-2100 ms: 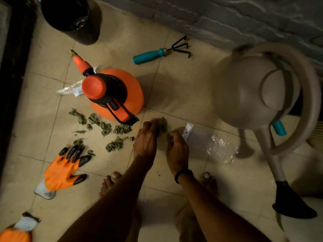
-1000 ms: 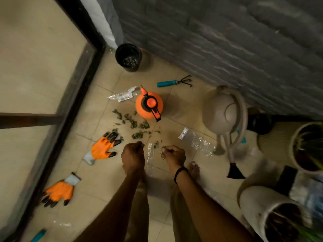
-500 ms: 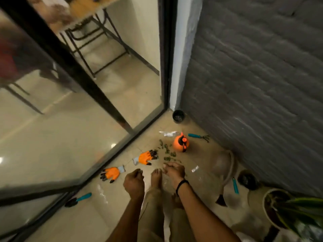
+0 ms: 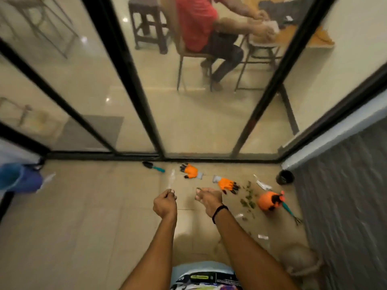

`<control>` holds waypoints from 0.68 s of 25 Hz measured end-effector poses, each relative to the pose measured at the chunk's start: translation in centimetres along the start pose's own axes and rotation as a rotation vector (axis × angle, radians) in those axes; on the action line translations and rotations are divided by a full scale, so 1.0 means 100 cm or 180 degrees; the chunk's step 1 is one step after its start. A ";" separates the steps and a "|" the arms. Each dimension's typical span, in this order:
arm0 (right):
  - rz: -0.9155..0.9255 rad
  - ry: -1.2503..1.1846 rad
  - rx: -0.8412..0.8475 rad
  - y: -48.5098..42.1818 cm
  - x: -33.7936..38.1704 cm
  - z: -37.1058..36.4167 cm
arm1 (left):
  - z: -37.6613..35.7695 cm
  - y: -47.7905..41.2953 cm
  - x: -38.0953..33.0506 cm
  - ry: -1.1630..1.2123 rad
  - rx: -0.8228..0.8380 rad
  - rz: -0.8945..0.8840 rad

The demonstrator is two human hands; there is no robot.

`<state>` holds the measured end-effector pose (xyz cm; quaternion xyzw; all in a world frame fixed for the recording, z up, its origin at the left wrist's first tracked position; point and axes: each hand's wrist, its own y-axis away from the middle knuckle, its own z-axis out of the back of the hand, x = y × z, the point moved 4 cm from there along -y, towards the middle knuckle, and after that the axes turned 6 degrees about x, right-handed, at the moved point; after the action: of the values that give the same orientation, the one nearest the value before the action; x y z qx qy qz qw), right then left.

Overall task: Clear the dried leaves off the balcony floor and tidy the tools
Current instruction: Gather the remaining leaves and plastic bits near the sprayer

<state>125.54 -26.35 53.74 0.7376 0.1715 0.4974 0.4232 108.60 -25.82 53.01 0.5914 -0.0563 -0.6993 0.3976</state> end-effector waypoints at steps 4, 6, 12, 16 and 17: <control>-0.0371 0.0239 0.0412 0.015 -0.051 -0.146 | 0.142 -0.059 -0.005 0.0740 -0.0600 0.0331; -0.0522 0.0293 0.0682 0.023 -0.079 -0.224 | 0.216 -0.091 -0.009 0.1134 -0.0900 0.0417; -0.1067 0.0814 0.1477 0.056 -0.162 -0.436 | 0.414 -0.178 0.007 0.1868 -0.1825 0.0795; -0.1156 0.1040 0.1634 0.038 -0.190 -0.569 | 0.495 -0.254 0.008 0.2255 -0.2196 0.0961; -0.1147 0.1108 0.1647 0.030 -0.195 -0.601 | 0.514 -0.274 0.005 0.2343 -0.2225 0.0994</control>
<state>63.54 -14.00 53.47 0.6825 0.4885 0.4731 0.2678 50.44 -27.74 52.67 0.6144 0.2360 -0.3550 0.6639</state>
